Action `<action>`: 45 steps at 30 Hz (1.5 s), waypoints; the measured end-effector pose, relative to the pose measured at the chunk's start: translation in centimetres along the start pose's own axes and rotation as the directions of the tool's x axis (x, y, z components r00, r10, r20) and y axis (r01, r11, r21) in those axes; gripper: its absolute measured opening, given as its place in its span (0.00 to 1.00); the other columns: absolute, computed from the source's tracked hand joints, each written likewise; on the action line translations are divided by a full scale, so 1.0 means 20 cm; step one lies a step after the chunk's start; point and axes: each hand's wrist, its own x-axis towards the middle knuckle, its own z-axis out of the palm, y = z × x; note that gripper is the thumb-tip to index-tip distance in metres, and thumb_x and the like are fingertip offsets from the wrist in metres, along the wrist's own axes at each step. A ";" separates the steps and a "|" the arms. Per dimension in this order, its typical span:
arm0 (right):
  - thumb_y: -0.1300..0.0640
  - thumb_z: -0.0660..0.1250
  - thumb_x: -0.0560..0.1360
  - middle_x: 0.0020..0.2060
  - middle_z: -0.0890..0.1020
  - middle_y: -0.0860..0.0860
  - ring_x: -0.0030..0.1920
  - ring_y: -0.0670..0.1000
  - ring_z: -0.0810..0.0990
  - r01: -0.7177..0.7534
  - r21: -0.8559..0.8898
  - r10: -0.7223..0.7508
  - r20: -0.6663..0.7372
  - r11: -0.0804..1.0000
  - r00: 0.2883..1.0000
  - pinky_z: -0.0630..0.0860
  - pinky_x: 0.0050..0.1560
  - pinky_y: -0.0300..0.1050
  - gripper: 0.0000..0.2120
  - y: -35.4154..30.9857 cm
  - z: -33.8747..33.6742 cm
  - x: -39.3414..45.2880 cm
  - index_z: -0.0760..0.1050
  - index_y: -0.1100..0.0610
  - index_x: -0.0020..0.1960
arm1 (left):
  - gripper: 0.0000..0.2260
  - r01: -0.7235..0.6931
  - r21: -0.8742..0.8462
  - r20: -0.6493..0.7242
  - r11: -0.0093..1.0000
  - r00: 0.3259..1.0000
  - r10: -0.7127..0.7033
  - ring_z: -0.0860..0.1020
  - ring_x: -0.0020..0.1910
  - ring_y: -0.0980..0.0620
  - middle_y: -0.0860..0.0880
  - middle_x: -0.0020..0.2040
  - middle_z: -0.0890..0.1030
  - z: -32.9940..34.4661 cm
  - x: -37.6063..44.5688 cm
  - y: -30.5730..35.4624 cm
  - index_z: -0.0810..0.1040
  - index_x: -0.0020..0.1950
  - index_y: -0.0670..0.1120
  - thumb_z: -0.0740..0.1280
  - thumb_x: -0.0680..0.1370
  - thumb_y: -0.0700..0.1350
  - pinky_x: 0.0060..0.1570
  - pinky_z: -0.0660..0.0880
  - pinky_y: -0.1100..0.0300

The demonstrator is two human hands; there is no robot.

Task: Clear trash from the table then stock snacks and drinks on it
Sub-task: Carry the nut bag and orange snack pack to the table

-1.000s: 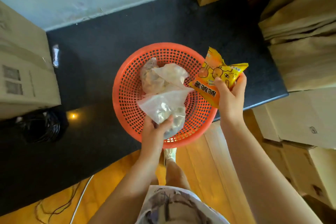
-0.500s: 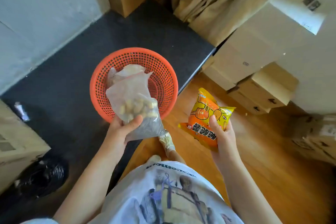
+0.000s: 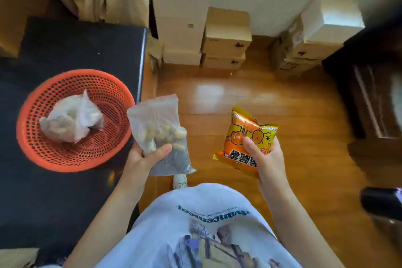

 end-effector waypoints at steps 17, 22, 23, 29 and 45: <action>0.45 0.74 0.56 0.50 0.81 0.44 0.52 0.50 0.82 0.168 0.437 0.197 -0.673 0.884 0.713 0.80 0.49 0.50 0.28 0.49 -1.62 -0.76 0.70 0.41 0.54 | 0.24 -0.164 0.448 0.602 0.879 0.782 -0.161 0.82 0.43 0.64 0.60 0.44 0.84 1.70 -0.43 -0.39 0.75 0.52 0.58 0.77 0.59 0.53 0.34 0.74 0.74; 0.45 0.75 0.55 0.55 0.81 0.46 0.53 0.49 0.82 0.291 0.497 0.234 -0.749 0.818 0.620 0.82 0.46 0.47 0.31 0.65 -2.06 -0.96 0.70 0.40 0.56 | 0.22 -0.223 0.499 0.672 0.837 0.710 -0.211 0.82 0.41 0.63 0.54 0.48 0.82 2.19 -0.69 -0.62 0.74 0.52 0.55 0.76 0.61 0.52 0.31 0.74 0.75; 0.45 0.75 0.56 0.56 0.80 0.47 0.54 0.50 0.81 0.307 0.505 0.248 -0.761 0.807 0.599 0.81 0.48 0.50 0.32 0.68 -2.13 -1.00 0.69 0.41 0.59 | 0.23 -0.232 0.513 0.682 0.826 0.694 -0.229 0.82 0.42 0.60 0.53 0.49 0.82 2.26 -0.73 -0.66 0.74 0.54 0.54 0.74 0.61 0.54 0.32 0.74 0.74; 0.44 0.74 0.57 0.56 0.80 0.45 0.53 0.48 0.82 0.398 0.540 0.328 -0.810 0.742 0.487 0.82 0.44 0.45 0.36 0.84 -2.43 -1.12 0.68 0.42 0.63 | 0.23 -0.271 0.583 0.724 0.766 0.601 -0.338 0.83 0.44 0.58 0.57 0.45 0.84 2.62 -0.86 -0.83 0.75 0.51 0.58 0.76 0.58 0.57 0.32 0.75 0.72; 0.51 0.72 0.65 0.48 0.82 0.42 0.43 0.42 0.84 0.556 0.476 0.445 -0.873 0.681 0.202 0.81 0.35 0.39 0.19 0.77 -3.39 -1.01 0.72 0.41 0.53 | 0.24 -0.423 0.527 0.847 0.737 0.184 -0.499 0.83 0.50 0.56 0.54 0.50 0.84 3.99 -0.98 -1.15 0.78 0.54 0.56 0.74 0.60 0.58 0.42 0.79 0.64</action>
